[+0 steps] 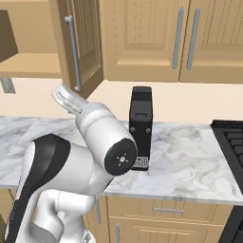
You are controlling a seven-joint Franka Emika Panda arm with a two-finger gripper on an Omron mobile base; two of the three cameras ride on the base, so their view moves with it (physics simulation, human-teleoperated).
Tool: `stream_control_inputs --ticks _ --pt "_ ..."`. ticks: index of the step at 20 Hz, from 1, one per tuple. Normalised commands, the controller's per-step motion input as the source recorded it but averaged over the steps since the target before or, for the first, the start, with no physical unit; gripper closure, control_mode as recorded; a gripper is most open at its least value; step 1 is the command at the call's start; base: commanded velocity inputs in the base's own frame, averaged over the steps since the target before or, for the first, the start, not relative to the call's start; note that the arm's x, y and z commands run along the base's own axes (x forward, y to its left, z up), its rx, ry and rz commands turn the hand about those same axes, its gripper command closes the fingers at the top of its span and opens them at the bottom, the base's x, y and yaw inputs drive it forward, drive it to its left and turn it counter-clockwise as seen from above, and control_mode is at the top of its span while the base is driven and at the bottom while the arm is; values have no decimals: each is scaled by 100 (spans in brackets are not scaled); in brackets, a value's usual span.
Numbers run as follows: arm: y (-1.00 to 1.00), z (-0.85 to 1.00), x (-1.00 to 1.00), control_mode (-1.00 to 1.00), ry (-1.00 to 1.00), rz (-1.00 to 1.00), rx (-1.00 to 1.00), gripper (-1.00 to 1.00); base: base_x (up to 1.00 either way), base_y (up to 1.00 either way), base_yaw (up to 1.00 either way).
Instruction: Close all open cabinet doors.
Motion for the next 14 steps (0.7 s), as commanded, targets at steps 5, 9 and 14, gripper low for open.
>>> stream_control_inputs --ticks 5,9,14 --pt "29 12 31 -100 -1 10 2 -100 0 0 0" --pt "42 14 33 -100 0 6 3 -100 0 0 0" --pt "41 12 32 -100 0 4 2 -100 0 0 0"
